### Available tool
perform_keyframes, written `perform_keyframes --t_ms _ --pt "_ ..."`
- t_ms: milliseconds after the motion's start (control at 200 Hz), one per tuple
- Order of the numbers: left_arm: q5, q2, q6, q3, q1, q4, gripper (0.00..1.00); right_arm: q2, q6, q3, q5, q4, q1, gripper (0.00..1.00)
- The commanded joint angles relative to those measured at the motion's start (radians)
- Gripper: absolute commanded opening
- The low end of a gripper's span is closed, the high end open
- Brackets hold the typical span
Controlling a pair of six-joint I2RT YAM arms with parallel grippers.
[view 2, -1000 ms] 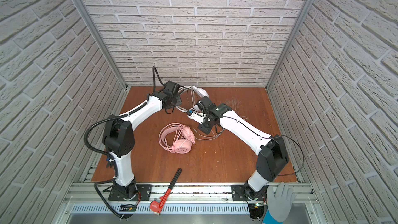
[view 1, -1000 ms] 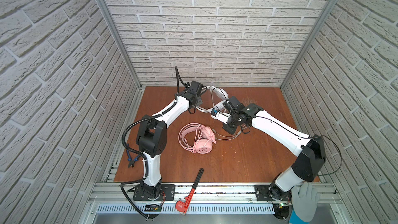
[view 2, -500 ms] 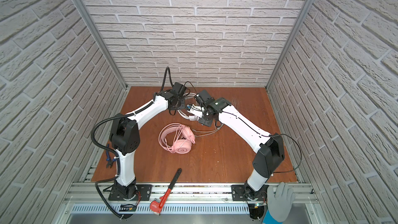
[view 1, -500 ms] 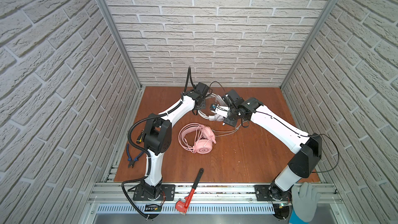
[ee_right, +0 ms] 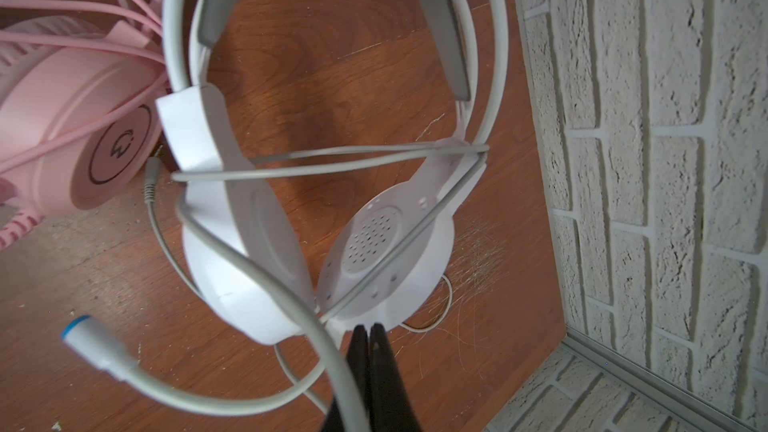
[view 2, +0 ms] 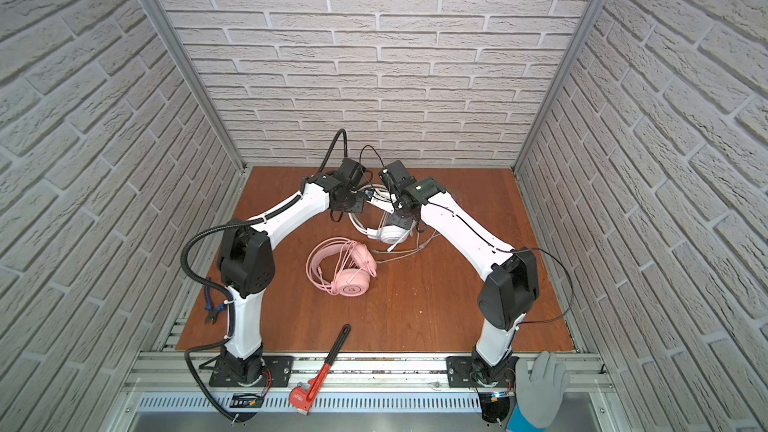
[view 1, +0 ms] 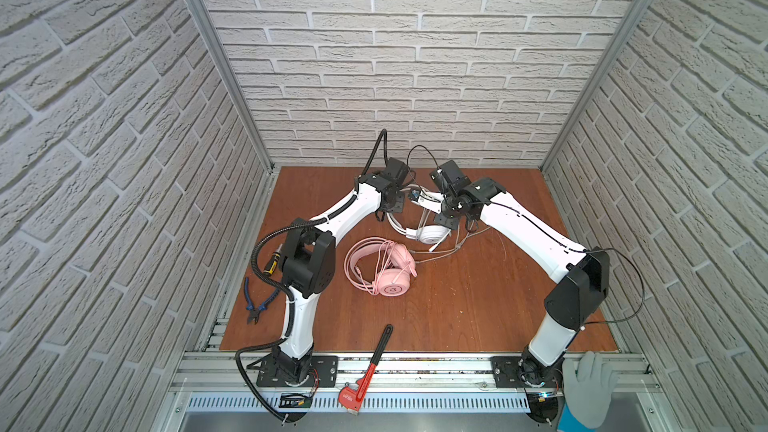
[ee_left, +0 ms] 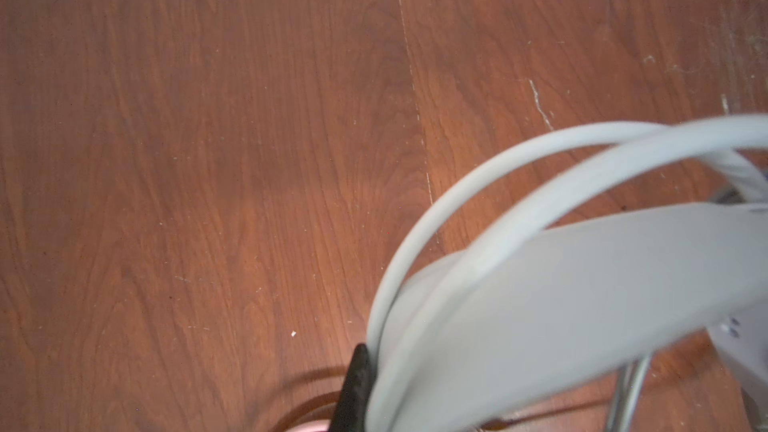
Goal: Wrap the headphones
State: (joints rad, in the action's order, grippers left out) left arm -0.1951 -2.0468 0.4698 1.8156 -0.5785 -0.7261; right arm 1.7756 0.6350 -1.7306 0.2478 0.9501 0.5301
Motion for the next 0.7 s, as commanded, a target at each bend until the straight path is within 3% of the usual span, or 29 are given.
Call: perform_keyframes --t_ms 0,300,695 --pt "0.048 0.010 -0.035 -0.001 -0.006 0.039 0.00 0.025 -0.022 -0.052 0.035 -0.052 -0.033 0.05" --pt "0.083 0.028 -0.087 -0.017 -0.009 0.044 0.00 0.080 -0.122 -0.104 0.048 -0.075 -0.115 0.07" --pt "0.160 0.046 -0.134 -0.048 -0.014 0.045 0.00 0.185 -0.211 -0.195 0.067 -0.076 -0.145 0.10"
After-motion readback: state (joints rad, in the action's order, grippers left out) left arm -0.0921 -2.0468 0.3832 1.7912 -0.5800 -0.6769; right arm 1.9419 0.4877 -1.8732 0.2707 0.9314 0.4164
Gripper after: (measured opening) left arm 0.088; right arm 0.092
